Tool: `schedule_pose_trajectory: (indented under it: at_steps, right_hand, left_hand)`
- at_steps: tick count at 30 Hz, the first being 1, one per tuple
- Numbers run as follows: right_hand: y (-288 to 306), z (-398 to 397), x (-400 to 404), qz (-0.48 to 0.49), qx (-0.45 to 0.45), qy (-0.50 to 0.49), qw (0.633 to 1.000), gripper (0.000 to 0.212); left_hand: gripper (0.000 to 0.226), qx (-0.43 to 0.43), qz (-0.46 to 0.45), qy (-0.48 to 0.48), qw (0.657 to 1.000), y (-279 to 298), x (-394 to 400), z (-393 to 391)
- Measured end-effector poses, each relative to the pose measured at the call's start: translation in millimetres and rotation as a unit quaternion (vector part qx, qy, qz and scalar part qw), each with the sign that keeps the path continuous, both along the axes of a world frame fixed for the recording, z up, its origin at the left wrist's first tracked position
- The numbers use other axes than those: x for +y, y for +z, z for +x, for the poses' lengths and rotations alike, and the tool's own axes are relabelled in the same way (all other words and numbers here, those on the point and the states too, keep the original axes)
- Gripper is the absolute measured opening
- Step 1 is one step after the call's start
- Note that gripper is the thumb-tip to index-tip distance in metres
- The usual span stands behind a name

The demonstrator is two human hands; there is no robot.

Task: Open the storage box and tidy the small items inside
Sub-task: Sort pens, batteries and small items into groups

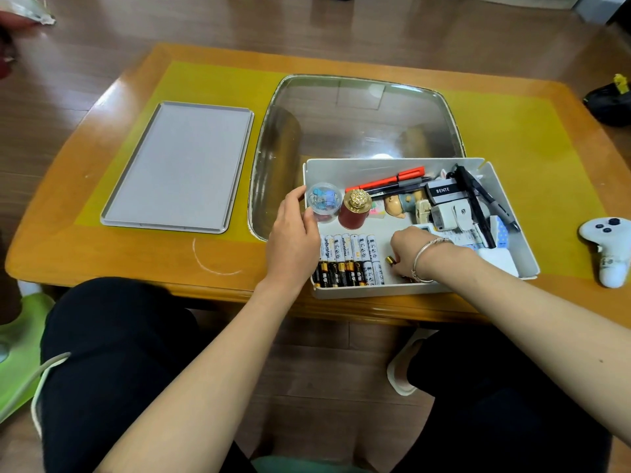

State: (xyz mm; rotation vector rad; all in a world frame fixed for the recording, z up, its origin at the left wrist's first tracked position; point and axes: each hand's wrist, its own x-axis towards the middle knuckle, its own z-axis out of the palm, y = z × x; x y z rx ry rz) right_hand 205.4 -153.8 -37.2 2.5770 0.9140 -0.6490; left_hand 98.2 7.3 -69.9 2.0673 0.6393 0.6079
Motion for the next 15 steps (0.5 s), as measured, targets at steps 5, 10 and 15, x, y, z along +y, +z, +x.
schedule_pose_trajectory:
  at_steps: [5,10,15]
  right_hand:
    - [-9.0,0.1,5.9,0.056,-0.020,-0.051,0.997,0.016]
    - [-15.9,2.5,7.5,0.114,-0.017,-0.083,0.990,0.027]
    - [-15.1,3.0,0.9,0.180,-0.013,-0.062,0.982,0.023]
  left_hand:
    - [0.036,0.003,0.005,0.003,1.000,-0.1,-0.1,0.7]
    - [0.036,0.004,0.002,-0.001,1.000,0.5,-0.2,0.1]
    - [0.036,0.001,-0.001,-0.003,1.000,1.7,-0.3,-0.3]
